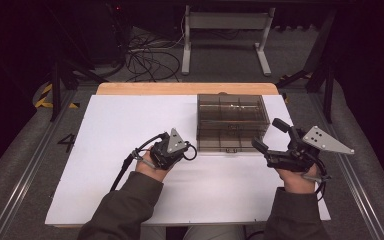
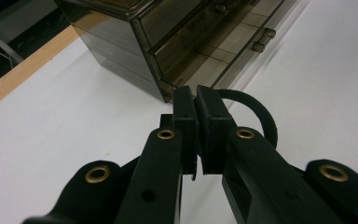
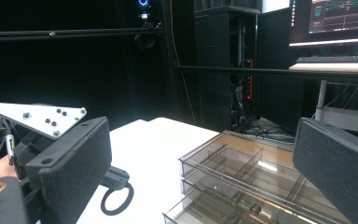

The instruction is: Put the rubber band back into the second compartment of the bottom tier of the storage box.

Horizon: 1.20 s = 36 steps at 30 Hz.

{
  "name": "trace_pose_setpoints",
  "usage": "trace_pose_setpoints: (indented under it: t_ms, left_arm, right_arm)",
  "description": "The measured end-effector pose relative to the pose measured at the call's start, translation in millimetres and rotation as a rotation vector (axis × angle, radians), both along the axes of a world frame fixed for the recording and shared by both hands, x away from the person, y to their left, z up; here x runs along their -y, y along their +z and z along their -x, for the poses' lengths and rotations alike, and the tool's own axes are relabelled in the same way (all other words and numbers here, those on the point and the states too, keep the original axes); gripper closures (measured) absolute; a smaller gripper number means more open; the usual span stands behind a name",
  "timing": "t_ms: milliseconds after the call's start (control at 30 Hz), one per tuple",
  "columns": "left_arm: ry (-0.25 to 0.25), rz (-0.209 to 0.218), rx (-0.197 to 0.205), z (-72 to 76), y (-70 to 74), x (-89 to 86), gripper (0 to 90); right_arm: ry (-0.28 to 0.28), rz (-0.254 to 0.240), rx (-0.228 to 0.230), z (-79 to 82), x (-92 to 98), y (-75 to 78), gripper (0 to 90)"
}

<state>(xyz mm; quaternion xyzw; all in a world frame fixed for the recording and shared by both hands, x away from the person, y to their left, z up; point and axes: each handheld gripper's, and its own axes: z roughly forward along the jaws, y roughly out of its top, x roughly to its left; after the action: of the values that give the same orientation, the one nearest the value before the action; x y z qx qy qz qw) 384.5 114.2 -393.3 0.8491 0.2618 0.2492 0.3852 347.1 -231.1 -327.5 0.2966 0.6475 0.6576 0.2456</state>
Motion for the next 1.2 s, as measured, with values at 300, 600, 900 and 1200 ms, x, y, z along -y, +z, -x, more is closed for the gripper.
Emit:
trace_pose_setpoints:
  t_ms: [300, 600, 900, 1200]
  left_arm:
    - [-0.007, 0.003, 0.008, -4.8, -0.8, 11.6, 87.1]
    - [-0.014, -0.003, 0.032, -10.2, 0.9, 22.7, 87.1]
    - [-0.020, -0.008, 0.049, -15.0, -0.5, 33.2, 87.1]
    - [-0.010, -0.006, 0.064, -19.5, -2.9, 38.2, 87.1]
  right_arm:
    - [0.001, -0.012, -0.001, 0.6, 1.0, 0.8, 5.3]
    - [0.002, -0.013, 0.002, 0.2, 2.9, 0.7, 5.4]
    - [0.007, -0.014, 0.004, -0.3, 1.3, 0.5, 5.5]
    - [0.010, -0.016, 0.005, -0.4, 1.1, 0.6, 5.4]
